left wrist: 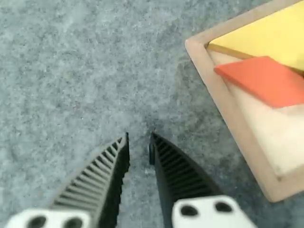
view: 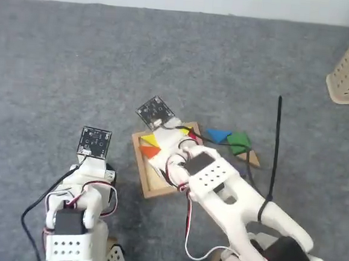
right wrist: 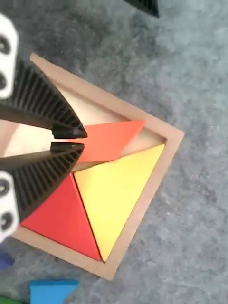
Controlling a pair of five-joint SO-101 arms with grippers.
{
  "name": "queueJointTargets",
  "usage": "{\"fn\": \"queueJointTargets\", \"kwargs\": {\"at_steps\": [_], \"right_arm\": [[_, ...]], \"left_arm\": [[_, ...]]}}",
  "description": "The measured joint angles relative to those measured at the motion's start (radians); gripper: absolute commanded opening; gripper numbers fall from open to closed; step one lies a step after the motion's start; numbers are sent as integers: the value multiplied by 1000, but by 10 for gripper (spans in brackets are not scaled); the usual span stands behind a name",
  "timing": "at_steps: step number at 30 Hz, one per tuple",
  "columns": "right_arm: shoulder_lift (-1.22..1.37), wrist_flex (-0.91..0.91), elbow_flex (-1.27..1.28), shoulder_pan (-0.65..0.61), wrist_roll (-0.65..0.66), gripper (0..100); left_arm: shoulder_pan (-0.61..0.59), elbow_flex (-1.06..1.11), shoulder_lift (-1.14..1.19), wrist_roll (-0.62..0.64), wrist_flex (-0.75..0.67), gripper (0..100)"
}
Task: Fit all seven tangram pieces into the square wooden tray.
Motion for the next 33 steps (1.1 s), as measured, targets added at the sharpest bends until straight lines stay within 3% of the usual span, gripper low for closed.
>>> {"fn": "queueJointTargets", "kwargs": {"at_steps": [11,33], "right_arm": [[203,-66,-51,-5,6,6],[219,32,-95,-48,11,6]], "left_arm": [[0,0,0,0,0,71],[0,0,0,0,0,71]]}}
